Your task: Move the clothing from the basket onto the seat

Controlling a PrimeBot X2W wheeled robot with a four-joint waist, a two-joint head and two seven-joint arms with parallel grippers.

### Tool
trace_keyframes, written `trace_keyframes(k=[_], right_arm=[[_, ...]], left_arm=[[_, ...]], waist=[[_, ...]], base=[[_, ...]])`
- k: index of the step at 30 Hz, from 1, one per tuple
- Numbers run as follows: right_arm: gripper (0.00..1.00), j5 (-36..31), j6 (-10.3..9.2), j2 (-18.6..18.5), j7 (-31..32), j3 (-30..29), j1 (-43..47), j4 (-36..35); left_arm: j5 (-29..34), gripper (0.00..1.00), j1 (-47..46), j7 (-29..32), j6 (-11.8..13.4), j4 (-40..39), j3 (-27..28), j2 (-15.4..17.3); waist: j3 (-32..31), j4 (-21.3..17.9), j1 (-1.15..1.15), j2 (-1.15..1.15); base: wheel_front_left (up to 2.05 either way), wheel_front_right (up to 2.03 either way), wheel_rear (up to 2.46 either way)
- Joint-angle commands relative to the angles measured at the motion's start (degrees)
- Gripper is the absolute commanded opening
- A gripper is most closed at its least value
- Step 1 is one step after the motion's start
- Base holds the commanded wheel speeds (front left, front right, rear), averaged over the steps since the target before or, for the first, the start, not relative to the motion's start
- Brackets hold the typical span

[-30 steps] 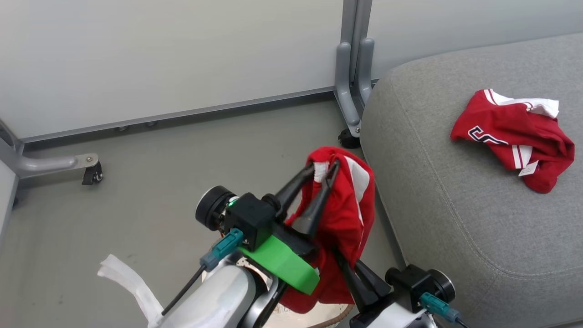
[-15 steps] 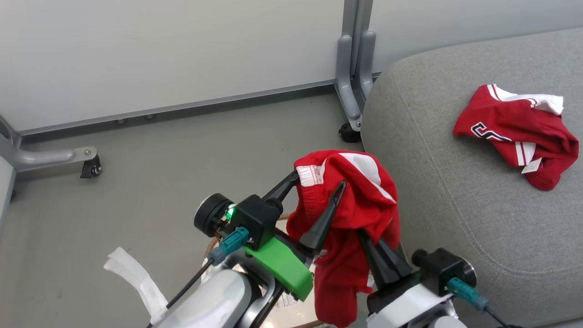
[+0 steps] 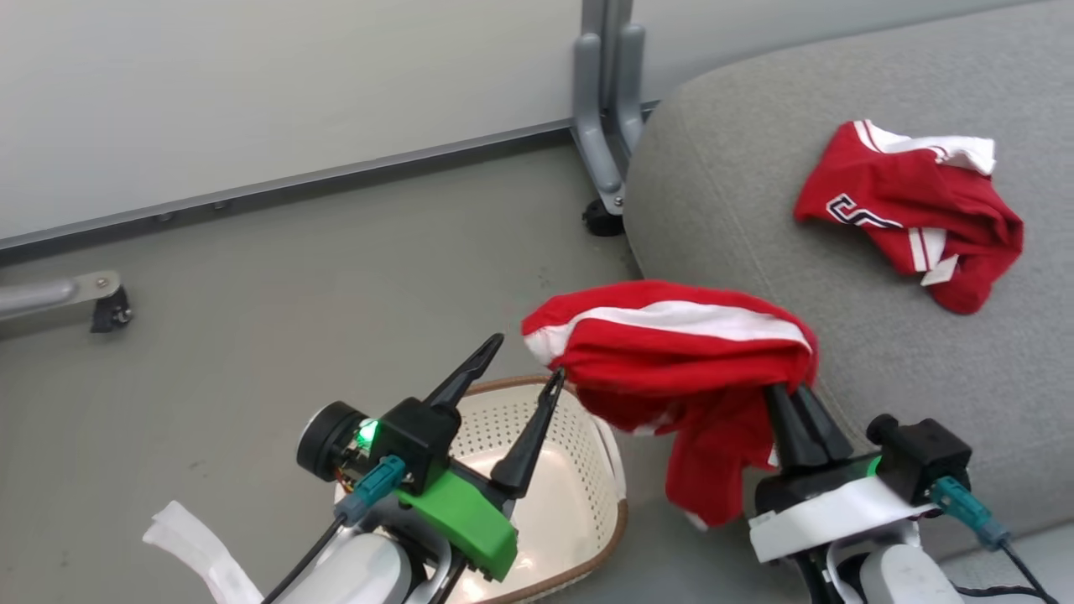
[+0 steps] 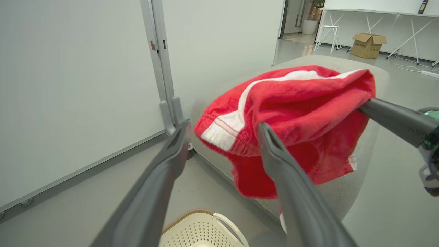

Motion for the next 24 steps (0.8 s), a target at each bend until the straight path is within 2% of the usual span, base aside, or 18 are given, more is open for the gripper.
trace_keyframes(k=[1, 11, 17, 24], right_arm=[[0.00, 0.30, -0.02, -0.12, -0.17, -0.93, 0.15, -0.62], [0.00, -0.46, -0.01, -0.10, -0.17, -4.74, 3.08, -4.18], [0.00, 1.03, -0.01, -0.09, -0.18, -4.58, 4.22, -5.73], [0.00, 1.56, -0.01, -0.04, -0.17, -6.33, 4.29, -8.14]], left_arm=[[0.26, 1.00, 0.83, -0.36, 0.27, 0.04, 0.26, 0.65], [0.10, 1.00, 2.12, -0.77, 1.04, -0.51, 0.31, 1.93], [0.46, 1.00, 2.12, -0.09, 1.56, -1.23, 0.04, 2.49], [1.77, 1.00, -1.34, 1.56, -0.62, -1.05, -2.29, 1.94]], waist=[[1.72, -3.15, 0.00, 0.00], [3.54, -13.61, 0.00, 0.00], [4.93, -20.26, 0.00, 0.00], [8.39, -21.71, 0.00, 0.00]], base=[[0.00, 0.00, 0.00], [0.00, 0.00, 0.00], [0.00, 0.00, 0.00], [0.00, 0.00, 0.00]])
